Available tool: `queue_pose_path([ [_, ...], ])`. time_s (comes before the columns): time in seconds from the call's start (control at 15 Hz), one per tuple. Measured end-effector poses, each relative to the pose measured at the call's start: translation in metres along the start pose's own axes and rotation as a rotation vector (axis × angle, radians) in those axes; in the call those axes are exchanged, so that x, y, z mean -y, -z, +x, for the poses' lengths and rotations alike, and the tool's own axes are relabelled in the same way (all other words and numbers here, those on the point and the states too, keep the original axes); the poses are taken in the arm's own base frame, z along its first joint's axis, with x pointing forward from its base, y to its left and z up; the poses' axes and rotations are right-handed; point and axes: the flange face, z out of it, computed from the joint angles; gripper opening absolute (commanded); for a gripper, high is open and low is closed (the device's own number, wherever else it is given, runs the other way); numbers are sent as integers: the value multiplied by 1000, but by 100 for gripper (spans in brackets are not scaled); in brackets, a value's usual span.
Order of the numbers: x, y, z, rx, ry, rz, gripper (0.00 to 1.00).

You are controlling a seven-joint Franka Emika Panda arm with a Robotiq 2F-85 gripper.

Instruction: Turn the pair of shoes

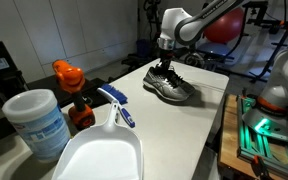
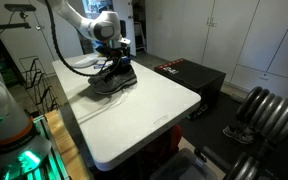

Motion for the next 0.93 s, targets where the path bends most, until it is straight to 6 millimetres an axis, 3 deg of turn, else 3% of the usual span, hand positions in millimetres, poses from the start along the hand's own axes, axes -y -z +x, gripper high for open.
queue_pose_path([
  [0.4, 1, 36, 6, -69, -24, 12, 99],
  [0.93, 1, 96, -4, -139, -82, 29, 100],
])
